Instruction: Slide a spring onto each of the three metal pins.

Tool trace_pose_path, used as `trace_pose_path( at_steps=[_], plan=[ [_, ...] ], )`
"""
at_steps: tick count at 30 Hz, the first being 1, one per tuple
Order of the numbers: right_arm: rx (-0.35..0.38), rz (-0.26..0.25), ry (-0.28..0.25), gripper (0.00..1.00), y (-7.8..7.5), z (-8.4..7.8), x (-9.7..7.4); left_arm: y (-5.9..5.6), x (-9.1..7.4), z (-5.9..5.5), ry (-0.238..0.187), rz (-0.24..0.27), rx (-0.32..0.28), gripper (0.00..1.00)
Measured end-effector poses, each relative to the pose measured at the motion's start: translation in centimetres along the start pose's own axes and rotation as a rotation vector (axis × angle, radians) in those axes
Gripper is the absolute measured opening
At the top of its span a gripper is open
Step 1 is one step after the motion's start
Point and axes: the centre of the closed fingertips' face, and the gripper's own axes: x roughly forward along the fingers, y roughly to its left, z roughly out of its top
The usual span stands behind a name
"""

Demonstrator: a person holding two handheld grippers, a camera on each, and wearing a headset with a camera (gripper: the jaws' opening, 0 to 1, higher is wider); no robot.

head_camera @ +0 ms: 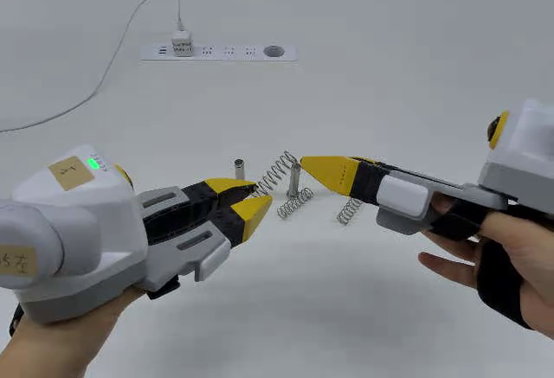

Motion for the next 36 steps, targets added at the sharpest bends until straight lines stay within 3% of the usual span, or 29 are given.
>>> trace_pose_path(
  at_steps=[10,25,31,36],
  plan=[
    [0.086,0.075,-0.004,0.28,1.4,-0.5,1.2,-1.0,-0.3,1.3,-0.038,-0.029,0.008,0.1],
    [0.19,0.135,-0.047,0.12,2.1,0.0,1.5,-1.6,-0.4,1.5,-0.038,-0.055,0.037,0.1],
    [0.188,0.144,-0.068,0.12,2.2,0.2,1.6,-1.4,-0.4,1.7,-0.041,-0.052,0.043,0.1],
    [0.135,0.133,-0.064,0.11,2.4,0.0,1.8,-1.2,-0.3,1.3,-0.011,-0.049,0.018,0.11]
  ],
)
